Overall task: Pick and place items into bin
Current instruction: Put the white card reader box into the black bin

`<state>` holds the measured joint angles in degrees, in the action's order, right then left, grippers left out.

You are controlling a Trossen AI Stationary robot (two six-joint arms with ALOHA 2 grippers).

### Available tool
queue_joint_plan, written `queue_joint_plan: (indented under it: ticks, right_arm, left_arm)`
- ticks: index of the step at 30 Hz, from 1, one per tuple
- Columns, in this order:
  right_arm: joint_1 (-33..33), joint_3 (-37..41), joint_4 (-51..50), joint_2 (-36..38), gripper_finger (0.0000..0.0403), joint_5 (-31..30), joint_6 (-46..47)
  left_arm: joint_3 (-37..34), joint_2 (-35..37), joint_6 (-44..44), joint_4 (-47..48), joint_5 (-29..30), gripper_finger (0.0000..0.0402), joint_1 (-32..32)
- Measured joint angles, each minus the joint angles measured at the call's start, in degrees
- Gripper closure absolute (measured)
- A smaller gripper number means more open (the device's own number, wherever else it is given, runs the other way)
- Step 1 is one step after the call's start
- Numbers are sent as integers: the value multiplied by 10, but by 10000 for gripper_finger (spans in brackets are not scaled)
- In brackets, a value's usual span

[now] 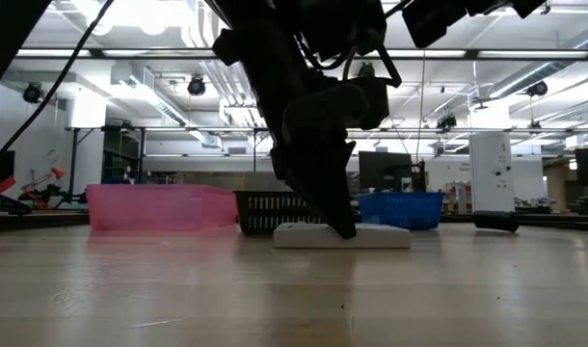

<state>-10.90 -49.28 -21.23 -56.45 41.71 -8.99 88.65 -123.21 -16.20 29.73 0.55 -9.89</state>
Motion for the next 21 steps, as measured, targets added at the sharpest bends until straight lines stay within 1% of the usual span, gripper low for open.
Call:
queue_joint_plan:
  ticks: [6,14,18,21]
  right_arm:
    - [0,0,0,0,335,0,0]
    - [0,0,1,0,335,0,0]
    - [0,0,1,0,335,0,0]
    - [0,0,1,0,335,0,0]
  left_arm:
    - [12,16,1,10,0,397,0]
    - [11,52,-1,24,-4,398,0]
    - [11,73,-16,30,-4,398,0]
    - [13,92,-17,38,5,398,0]
